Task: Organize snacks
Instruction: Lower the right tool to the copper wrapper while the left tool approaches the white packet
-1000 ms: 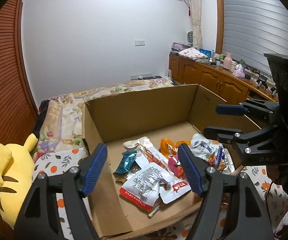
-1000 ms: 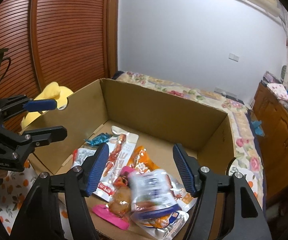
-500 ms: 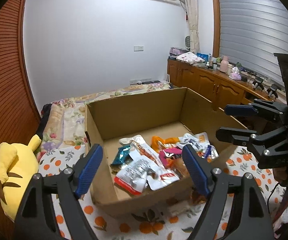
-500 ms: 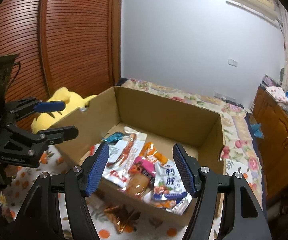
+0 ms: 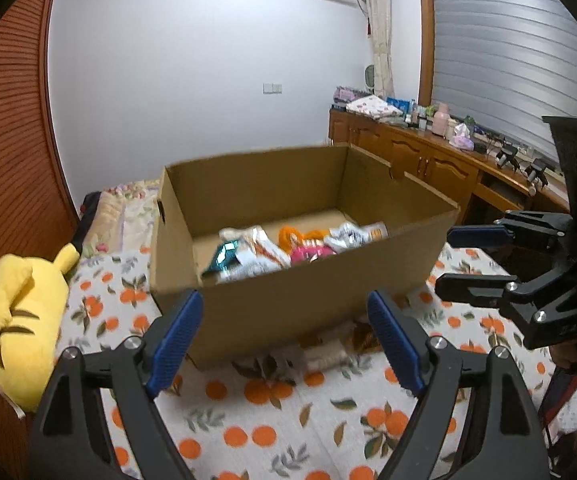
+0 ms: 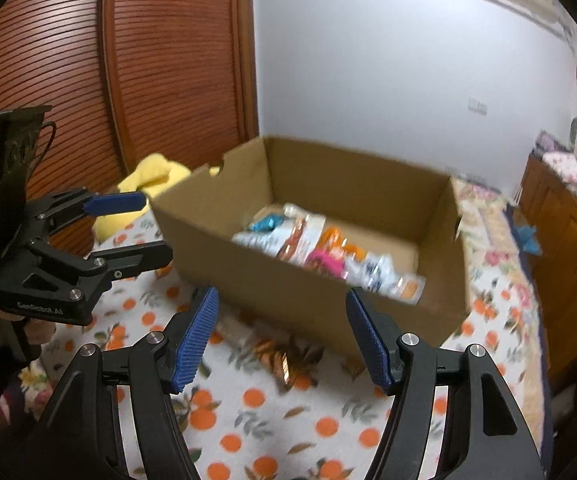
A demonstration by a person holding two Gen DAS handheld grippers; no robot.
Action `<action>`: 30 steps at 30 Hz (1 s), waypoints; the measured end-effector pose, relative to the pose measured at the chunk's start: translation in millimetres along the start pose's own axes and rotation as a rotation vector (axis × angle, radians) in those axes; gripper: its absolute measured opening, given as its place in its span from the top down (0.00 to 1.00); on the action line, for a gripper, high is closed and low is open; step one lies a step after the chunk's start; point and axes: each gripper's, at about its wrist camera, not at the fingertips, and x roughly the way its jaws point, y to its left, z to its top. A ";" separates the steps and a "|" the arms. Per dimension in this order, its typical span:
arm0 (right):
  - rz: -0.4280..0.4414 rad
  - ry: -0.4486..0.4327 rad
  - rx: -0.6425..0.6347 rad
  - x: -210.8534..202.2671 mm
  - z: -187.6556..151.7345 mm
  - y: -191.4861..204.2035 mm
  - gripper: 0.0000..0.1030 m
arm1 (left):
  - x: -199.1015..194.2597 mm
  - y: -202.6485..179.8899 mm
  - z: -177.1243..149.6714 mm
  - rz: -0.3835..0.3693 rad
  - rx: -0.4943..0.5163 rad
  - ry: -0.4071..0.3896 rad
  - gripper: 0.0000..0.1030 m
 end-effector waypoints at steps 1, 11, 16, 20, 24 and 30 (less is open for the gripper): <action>0.010 0.020 0.007 4.9 -5.9 0.6 0.35 | 1.6 -1.1 -4.7 0.001 0.000 0.009 0.17; 0.046 0.155 0.002 49.2 -33.6 5.7 0.43 | 23.0 2.6 -32.8 0.003 -0.030 0.089 0.17; 0.051 0.205 -0.007 72.6 -37.5 2.3 0.46 | 32.8 6.2 -38.9 0.000 -0.040 0.115 0.17; 0.056 0.241 -0.019 89.4 -39.2 1.2 0.46 | 37.8 9.0 -41.9 -0.001 -0.045 0.126 0.18; 0.064 0.276 -0.038 100.3 -43.7 2.1 0.49 | 43.5 8.5 -44.3 -0.004 -0.050 0.140 0.18; 0.073 0.286 -0.049 99.0 -52.2 0.4 0.81 | 58.6 2.5 -46.7 -0.002 -0.038 0.169 0.18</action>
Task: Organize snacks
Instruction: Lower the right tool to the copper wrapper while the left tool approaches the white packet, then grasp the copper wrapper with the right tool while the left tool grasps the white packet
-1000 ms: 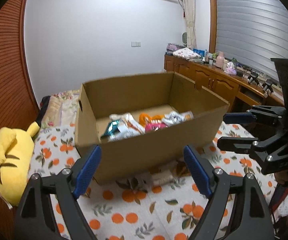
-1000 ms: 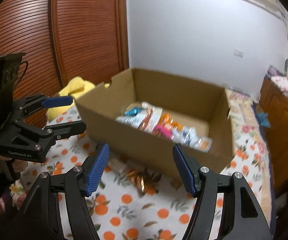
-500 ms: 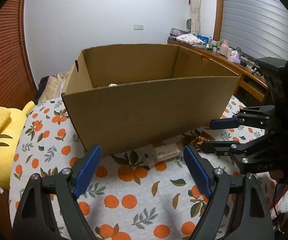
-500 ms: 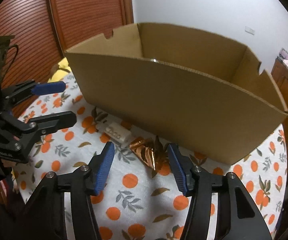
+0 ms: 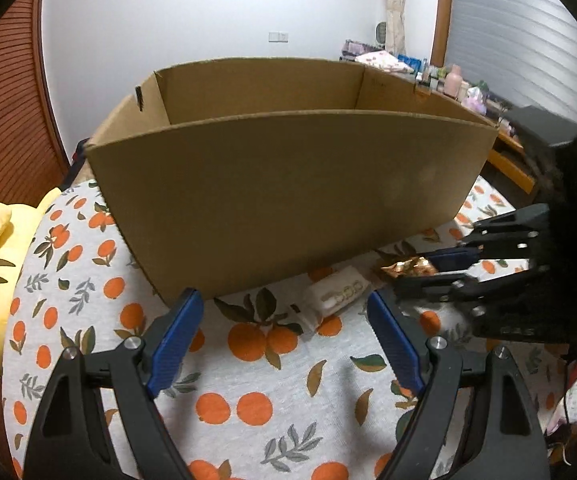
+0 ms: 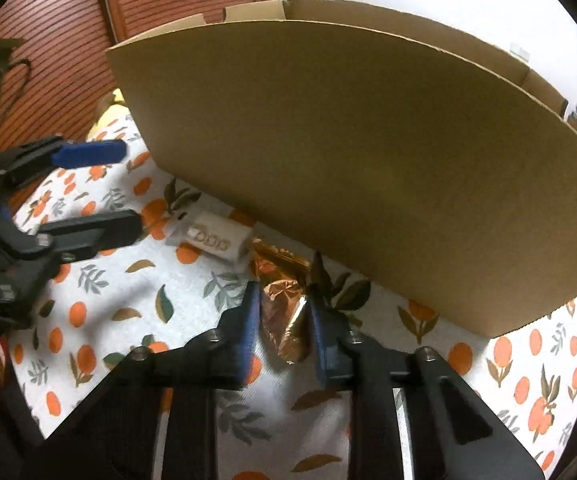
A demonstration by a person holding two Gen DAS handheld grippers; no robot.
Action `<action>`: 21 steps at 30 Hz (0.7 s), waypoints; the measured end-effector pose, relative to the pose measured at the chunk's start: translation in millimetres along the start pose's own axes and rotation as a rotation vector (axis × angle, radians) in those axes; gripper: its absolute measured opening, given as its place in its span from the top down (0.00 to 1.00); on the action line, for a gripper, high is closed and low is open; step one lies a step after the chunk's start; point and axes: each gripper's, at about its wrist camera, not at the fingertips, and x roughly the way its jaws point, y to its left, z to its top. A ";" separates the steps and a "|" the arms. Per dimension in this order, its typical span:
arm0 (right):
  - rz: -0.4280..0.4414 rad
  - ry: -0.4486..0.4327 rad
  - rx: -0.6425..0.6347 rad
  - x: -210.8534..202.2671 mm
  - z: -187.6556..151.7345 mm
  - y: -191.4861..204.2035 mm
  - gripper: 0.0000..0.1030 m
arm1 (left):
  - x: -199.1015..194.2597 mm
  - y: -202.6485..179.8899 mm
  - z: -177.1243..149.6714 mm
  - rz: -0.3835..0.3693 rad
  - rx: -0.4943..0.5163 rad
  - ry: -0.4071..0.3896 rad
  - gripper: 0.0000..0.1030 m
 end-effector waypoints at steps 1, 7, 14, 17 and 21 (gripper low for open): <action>-0.006 -0.001 -0.003 -0.9 -0.8 0.0 0.82 | 1.5 -1.7 0.3 -0.003 0.004 0.001 0.18; -0.008 -0.054 0.021 -20.3 -12.3 0.3 0.82 | 10.4 -14.2 6.1 -0.033 0.036 0.022 0.23; -0.004 -0.122 0.071 -54.0 -30.6 -5.5 0.82 | 25.0 -29.9 15.8 -0.064 0.117 0.061 0.38; -0.009 -0.132 0.075 -62.5 -35.6 -6.7 0.82 | 32.8 -32.9 17.8 -0.073 0.137 0.079 0.39; -0.010 -0.145 0.087 -69.5 -39.6 -8.9 0.82 | 40.0 -30.5 15.9 -0.089 0.132 0.112 0.39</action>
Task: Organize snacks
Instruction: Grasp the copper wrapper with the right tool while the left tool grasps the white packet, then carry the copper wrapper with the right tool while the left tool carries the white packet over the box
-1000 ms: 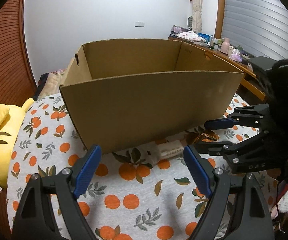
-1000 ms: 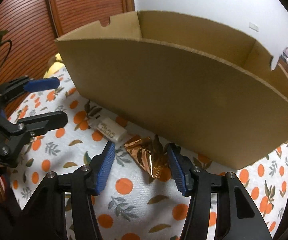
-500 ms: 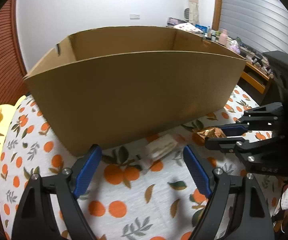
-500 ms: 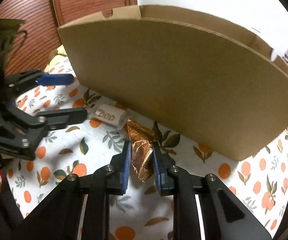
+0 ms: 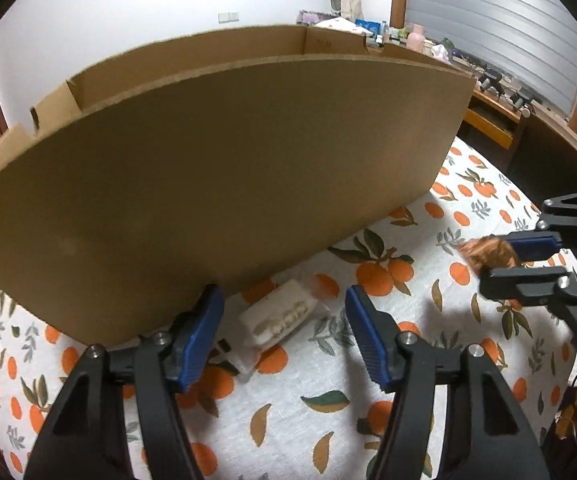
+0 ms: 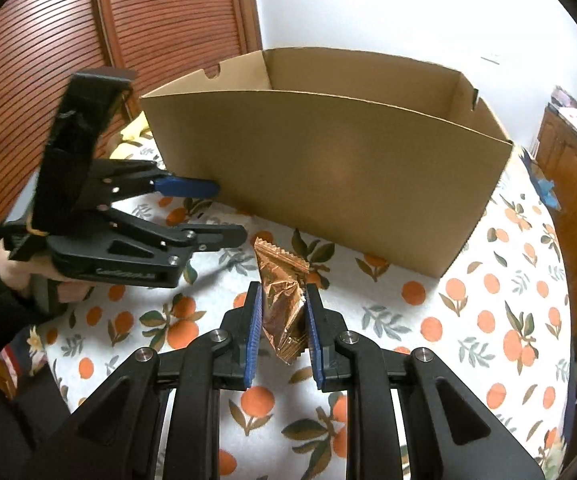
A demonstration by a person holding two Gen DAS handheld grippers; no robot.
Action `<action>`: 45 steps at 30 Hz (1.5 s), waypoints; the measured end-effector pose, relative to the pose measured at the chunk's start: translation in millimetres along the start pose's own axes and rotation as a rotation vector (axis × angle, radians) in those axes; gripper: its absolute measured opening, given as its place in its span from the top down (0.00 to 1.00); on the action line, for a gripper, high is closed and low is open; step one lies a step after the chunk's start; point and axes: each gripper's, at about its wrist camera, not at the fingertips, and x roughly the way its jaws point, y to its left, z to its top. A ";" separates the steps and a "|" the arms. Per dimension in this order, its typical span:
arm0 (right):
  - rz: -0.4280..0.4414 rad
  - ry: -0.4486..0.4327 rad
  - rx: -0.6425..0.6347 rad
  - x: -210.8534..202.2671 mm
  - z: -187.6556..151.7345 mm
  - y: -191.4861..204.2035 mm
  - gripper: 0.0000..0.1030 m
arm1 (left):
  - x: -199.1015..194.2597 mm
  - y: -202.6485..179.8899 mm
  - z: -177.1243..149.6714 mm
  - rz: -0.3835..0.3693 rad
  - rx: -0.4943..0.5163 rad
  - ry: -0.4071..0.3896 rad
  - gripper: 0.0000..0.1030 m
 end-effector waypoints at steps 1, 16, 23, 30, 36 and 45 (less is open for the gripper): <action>-0.002 -0.004 0.005 1.3 0.3 1.3 0.81 | 2.0 0.0 -0.4 0.000 -0.002 0.009 0.39; -0.003 -0.022 0.045 -6.0 -19.1 5.9 0.81 | -12.9 -20.6 -16.8 -0.045 0.040 0.047 0.47; -0.007 -0.036 0.048 -15.8 -21.3 8.6 0.81 | 3.3 -18.0 -0.1 -0.001 0.006 0.047 0.45; -0.008 -0.053 0.046 -22.5 -22.5 10.4 0.81 | 9.5 -16.7 -2.2 0.012 0.000 0.046 0.64; -0.011 -0.058 0.050 -24.8 -22.4 11.3 0.81 | -3.7 -15.8 -7.5 0.028 -0.002 0.020 0.82; -0.025 -0.108 0.061 -37.8 -12.2 11.0 0.81 | -60.9 -20.3 3.8 -0.004 -0.014 -0.106 0.81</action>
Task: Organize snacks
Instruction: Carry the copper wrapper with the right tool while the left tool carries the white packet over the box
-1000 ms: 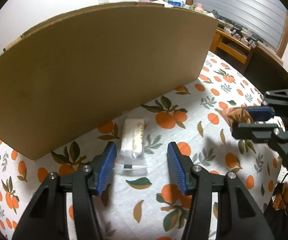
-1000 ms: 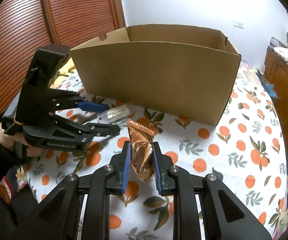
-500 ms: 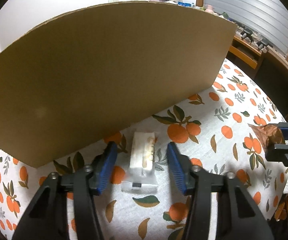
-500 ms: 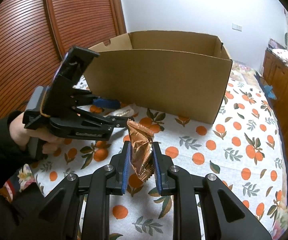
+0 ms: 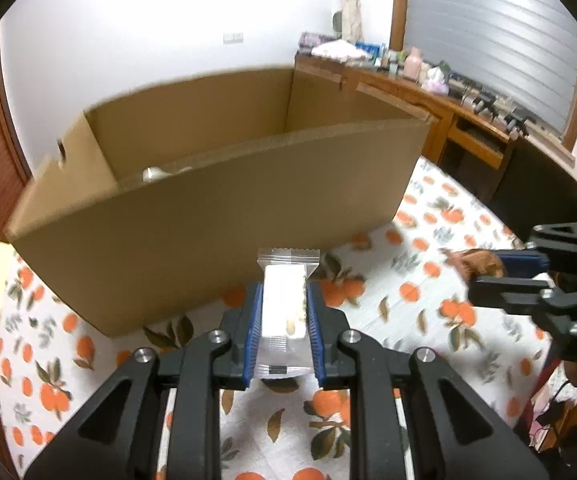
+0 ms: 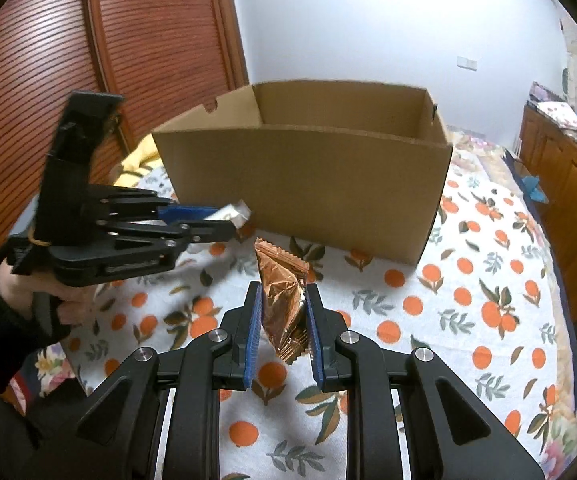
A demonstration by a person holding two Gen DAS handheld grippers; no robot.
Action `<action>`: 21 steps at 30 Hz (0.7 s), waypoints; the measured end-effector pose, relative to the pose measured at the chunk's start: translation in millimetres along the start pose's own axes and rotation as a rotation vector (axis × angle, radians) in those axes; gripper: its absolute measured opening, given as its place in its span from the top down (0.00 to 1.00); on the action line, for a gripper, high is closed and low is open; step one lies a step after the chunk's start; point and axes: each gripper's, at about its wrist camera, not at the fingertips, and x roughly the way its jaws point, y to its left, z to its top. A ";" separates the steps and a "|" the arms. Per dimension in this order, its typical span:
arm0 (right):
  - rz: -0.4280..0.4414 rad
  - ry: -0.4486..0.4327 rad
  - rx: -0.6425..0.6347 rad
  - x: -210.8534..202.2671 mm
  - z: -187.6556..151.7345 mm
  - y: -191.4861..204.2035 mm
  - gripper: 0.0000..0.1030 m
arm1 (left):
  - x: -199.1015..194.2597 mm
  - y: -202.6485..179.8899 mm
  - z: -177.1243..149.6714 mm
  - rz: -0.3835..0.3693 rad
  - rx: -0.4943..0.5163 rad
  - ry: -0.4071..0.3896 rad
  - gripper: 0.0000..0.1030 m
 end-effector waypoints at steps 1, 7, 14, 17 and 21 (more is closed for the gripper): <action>-0.002 -0.008 -0.001 -2.3 2.7 -0.1 0.81 | -7.4 -0.8 3.8 -0.001 0.005 -0.017 0.81; -0.017 -0.054 -0.011 -15.5 19.1 -0.9 0.81 | -37.5 -6.1 22.5 -0.007 0.033 -0.091 0.81; -0.030 -0.101 -0.023 -28.3 36.2 -1.9 0.82 | -54.9 -9.6 36.2 -0.001 0.049 -0.137 0.81; -0.035 -0.112 -0.029 -30.6 41.7 -2.3 0.81 | -60.6 -8.6 38.4 0.003 0.046 -0.150 0.81; -0.036 -0.127 -0.036 -33.3 48.0 -2.0 0.81 | -65.1 -6.2 40.5 0.012 0.041 -0.165 0.81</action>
